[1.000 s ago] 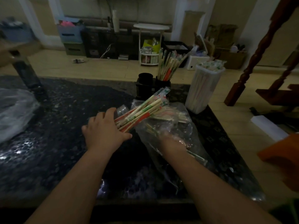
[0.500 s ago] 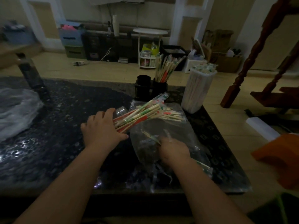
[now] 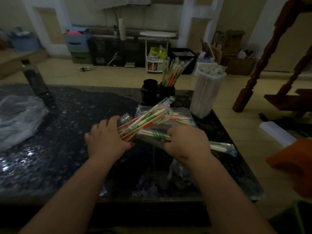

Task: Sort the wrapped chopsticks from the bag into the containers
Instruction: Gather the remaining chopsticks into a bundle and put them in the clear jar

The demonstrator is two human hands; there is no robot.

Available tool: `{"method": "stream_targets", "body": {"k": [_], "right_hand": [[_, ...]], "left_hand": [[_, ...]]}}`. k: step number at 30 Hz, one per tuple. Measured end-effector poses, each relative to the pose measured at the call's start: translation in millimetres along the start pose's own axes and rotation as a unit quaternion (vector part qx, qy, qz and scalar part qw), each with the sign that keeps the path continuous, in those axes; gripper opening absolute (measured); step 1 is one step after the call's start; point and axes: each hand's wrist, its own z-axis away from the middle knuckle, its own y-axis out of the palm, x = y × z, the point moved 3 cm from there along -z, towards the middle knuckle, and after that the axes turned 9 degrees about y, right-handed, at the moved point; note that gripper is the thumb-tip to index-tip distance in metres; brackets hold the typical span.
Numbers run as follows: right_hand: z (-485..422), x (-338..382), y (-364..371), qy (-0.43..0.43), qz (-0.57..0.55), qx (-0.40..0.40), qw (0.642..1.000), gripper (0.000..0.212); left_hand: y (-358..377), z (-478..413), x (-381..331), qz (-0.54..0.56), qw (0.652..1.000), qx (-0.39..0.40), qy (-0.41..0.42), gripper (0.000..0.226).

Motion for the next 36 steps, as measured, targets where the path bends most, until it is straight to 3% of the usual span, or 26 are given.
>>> {"method": "stream_targets", "body": {"k": [3,8,15,19,23,32,36], "right_hand": [[5.7,7.5,-18.1,-0.026,-0.026,-0.087,0.996,0.026],[5.6,15.4,-21.8,-0.067,-0.052,-0.153,0.985,0.029],[-3.2,16.9,-1.4,-0.164,-0.115,-0.334,0.921,0.028],[-3.9,15.8,2.2,-0.134,-0.291,-0.33,0.888,0.03],[-9.5,9.0,6.1,-0.018,-0.47,-0.243,0.848,0.026],[-10.8,3.4,7.2,0.089,-0.669,-0.292,0.678,0.035],[-14.8,6.2,11.2,0.085,-0.71,-0.262,0.648,0.03]], "left_hand": [[1.3,1.1,-1.1,-0.001,1.0,-0.004,0.0,0.099],[1.5,1.7,-0.8,0.0,1.0,-0.001,-0.002,0.096],[-0.5,-0.3,0.2,-0.013,1.0,0.007,-0.006,0.096],[0.0,-4.0,6.1,-0.025,1.0,-0.003,-0.013,0.107],[2.7,-5.3,7.9,-0.052,0.999,-0.009,-0.01,0.104],[5.5,-6.6,10.0,-0.08,0.996,-0.028,-0.011,0.099],[6.2,-6.5,7.3,-0.07,0.997,-0.026,-0.008,0.099]]}}
